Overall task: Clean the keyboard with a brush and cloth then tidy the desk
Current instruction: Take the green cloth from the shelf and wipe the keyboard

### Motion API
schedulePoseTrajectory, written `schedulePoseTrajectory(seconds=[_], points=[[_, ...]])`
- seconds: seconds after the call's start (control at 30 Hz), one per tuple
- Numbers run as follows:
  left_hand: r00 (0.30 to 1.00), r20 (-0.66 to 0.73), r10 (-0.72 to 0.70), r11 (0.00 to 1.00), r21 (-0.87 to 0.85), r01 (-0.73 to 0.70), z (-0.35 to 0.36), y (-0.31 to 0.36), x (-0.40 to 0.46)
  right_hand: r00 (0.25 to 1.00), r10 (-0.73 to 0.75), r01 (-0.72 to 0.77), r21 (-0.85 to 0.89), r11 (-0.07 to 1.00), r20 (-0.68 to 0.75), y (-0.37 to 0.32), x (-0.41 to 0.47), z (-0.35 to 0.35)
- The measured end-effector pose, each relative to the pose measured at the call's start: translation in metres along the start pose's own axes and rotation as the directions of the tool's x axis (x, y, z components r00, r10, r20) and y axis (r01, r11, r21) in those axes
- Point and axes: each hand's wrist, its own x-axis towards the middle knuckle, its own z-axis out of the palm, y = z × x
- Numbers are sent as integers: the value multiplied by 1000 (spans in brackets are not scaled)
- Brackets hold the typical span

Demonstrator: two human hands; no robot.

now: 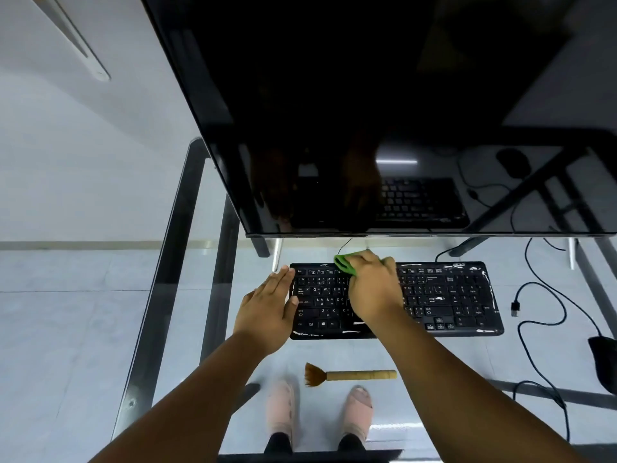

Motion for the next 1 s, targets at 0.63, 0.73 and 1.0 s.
schedulePoseTrajectory(seconds=[0.63, 0.73, 1.0], points=[[997, 44, 56, 998, -38, -54, -2, -17, -1, 948, -317, 317, 46, 947, -10, -26, -10, 6], [996, 45, 75, 996, -46, -73, -4, -18, -2, 981, -156, 165, 77, 983, -115, -16, -12, 11], [1000, -17, 24, 975, -222, -27, -1, -26, -9, 922, -383, 386, 63, 920, -52, -32, -9, 15]])
